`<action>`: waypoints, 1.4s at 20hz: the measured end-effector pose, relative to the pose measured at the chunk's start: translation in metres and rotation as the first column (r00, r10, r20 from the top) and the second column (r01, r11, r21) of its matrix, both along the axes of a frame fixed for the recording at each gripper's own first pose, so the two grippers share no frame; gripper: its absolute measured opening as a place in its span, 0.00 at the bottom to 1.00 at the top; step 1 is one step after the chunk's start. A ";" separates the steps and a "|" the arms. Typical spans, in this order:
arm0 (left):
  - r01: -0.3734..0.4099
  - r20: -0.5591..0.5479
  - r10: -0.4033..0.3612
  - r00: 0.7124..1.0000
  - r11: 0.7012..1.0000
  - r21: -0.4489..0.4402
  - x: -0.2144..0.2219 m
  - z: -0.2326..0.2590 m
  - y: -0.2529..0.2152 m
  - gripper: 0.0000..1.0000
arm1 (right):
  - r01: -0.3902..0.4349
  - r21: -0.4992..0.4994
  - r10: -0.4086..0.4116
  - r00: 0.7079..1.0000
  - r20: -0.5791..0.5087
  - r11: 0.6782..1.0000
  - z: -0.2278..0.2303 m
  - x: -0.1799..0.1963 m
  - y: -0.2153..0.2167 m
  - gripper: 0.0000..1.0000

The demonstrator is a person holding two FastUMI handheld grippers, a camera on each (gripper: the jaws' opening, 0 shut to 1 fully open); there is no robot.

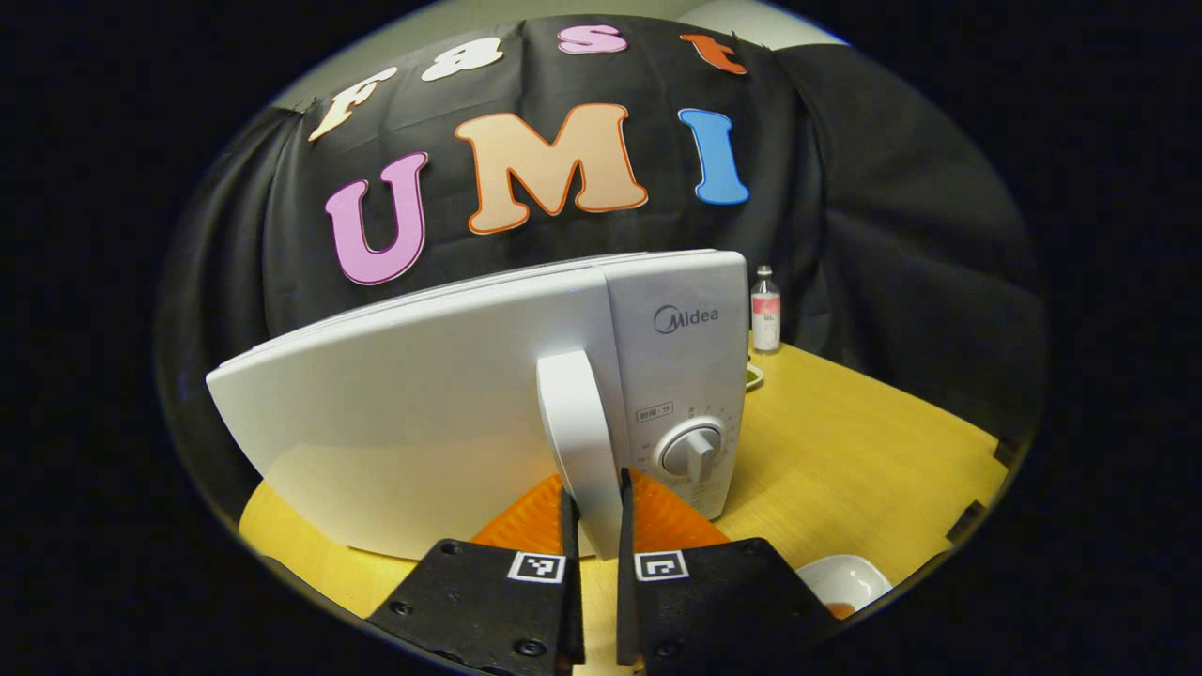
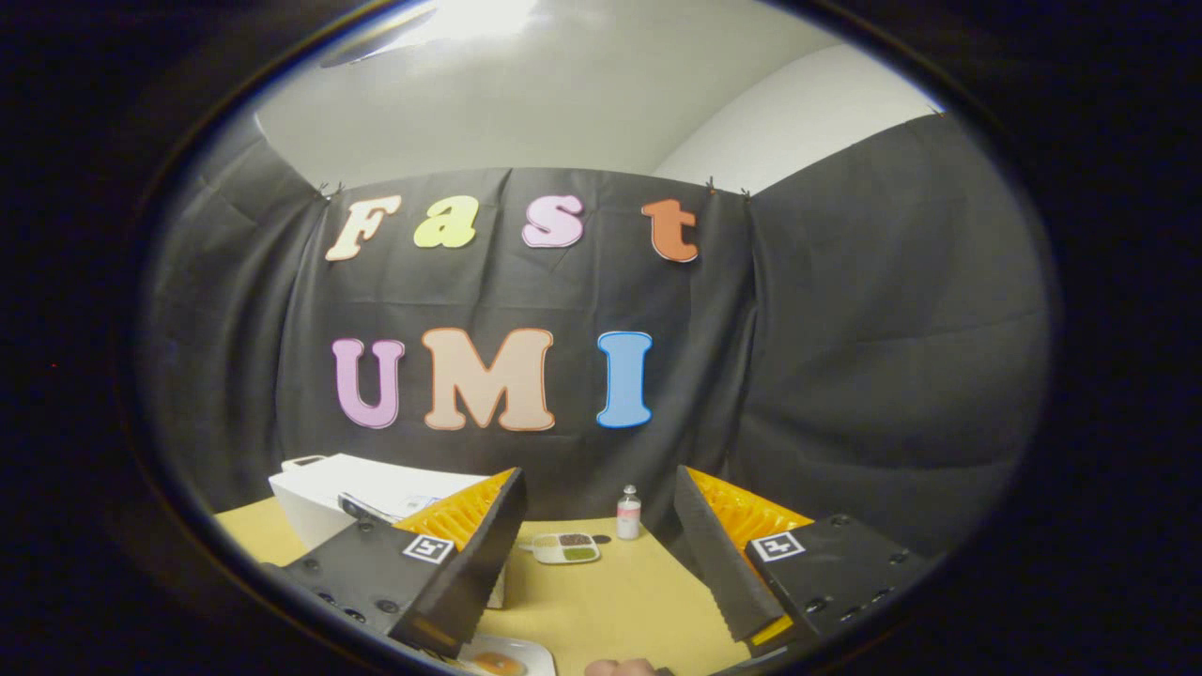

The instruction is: Open the microwave oven with the left hand, put the food in, and close the microwave oven.

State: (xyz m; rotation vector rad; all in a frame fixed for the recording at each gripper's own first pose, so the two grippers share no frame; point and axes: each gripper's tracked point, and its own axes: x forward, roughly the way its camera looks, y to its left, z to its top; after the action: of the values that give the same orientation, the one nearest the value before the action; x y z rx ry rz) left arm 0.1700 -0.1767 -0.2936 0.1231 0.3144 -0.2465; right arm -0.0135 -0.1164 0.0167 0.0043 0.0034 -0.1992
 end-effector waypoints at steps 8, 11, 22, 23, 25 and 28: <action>0.038 -0.025 -0.039 0.999 0.998 -0.052 -0.001 0.004 -0.001 0.04 | -0.045 -0.055 0.049 0.997 0.064 0.997 0.020 0.014 0.017 0.96; 0.059 -0.031 -0.061 0.998 0.996 -0.065 -0.002 0.002 -0.002 0.01 | -0.053 -0.058 0.057 0.996 0.067 0.997 0.021 0.018 0.018 0.96; 0.100 -0.039 -0.104 0.994 0.992 -0.082 -0.096 0.003 0.028 0.01 | -0.118 -0.034 0.120 0.992 0.042 0.992 0.000 0.037 0.039 0.96; 0.095 -0.054 -0.102 0.993 0.990 -0.107 -0.108 0.003 0.035 0.01 | -0.131 -0.034 0.132 0.991 0.037 0.991 0.000 0.040 0.042 0.97; 0.097 -0.070 -0.104 0.992 0.990 -0.103 -0.131 0.003 0.047 0.01 | -0.152 -0.027 0.153 0.988 0.036 0.988 -0.003 0.042 0.051 0.98; 0.094 -0.093 -0.104 0.990 0.990 -0.109 -0.158 0.002 0.067 0.01 | -0.177 -0.010 0.177 0.984 0.025 0.984 -0.010 0.044 0.064 0.96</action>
State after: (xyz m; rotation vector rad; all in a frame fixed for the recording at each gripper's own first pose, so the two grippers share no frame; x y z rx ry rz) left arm 0.0123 -0.1092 -0.2917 0.0237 0.3931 -0.3679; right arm 0.0309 -0.0526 0.0072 -0.0011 -0.0221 -0.0212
